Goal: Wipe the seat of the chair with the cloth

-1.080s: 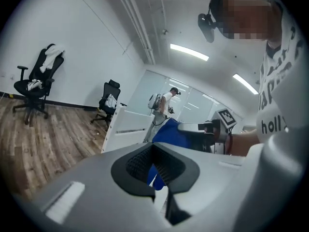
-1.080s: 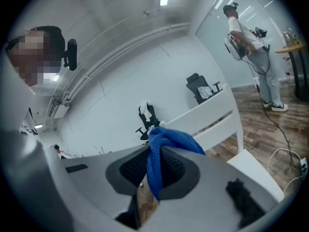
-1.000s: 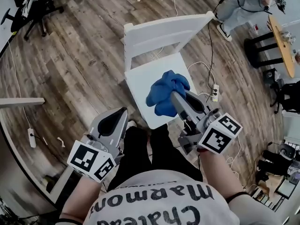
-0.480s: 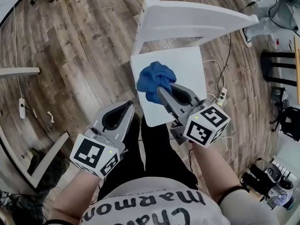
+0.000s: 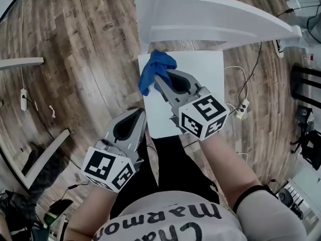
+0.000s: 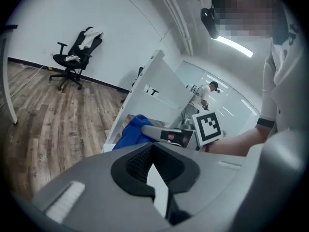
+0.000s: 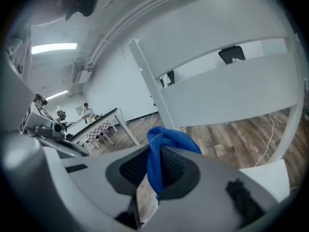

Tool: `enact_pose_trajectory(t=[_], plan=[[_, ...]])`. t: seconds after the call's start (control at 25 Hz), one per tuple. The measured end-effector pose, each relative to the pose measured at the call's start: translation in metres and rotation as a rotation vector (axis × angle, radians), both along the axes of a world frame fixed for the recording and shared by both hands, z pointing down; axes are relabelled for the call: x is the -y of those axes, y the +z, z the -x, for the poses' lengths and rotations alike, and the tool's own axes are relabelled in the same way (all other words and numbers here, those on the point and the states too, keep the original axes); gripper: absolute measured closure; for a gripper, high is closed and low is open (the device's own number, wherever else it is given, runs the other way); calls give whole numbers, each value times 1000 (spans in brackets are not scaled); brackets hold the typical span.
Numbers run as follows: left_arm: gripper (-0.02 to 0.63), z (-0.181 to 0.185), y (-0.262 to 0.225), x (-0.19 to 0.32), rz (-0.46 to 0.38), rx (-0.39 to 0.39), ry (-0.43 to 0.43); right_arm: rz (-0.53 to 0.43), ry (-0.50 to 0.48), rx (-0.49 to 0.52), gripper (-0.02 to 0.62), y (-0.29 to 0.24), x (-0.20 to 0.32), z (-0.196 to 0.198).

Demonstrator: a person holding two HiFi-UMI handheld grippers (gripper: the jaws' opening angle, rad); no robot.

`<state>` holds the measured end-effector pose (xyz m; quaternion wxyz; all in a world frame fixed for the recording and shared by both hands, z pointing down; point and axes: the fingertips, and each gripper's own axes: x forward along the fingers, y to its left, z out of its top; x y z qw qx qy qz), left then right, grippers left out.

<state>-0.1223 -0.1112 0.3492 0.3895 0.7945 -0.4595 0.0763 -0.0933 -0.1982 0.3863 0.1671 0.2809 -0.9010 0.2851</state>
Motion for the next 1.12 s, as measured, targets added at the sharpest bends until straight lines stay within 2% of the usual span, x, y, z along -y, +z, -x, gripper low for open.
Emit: enact_pose_trajectory(t=[0.08,0.16,0.28,0.36,0.52,0.64,0.76,0.96,1.12], plan=[[600,2,7,8,13,8,-40,28,-60,-7,540,24,-2,7],[600,0,14,11,31,15,-41,102,-102,-67,540,60,-7,7],[600,-4,24,13,48,34,-15,231,-90,-218,540,114,-11,-8],[600,-2,27,16,53,40,-35,271,-88,-325,538,140,-8,-20],[600,-1,37,20,70,23,-101,182,-155,-419,521,154,6,-17],[600,-8,45,18,88,25,-82,120,-247,-437,462,159,7,7],[600,-15,47,17,88,31,-48,74,-325,-501,451,173,2,24],[600,-18,50,24,92,36,-37,20,-316,-577,503,190,4,20],[600,-20,50,28,91,39,-35,-17,-295,-616,512,190,6,12]])
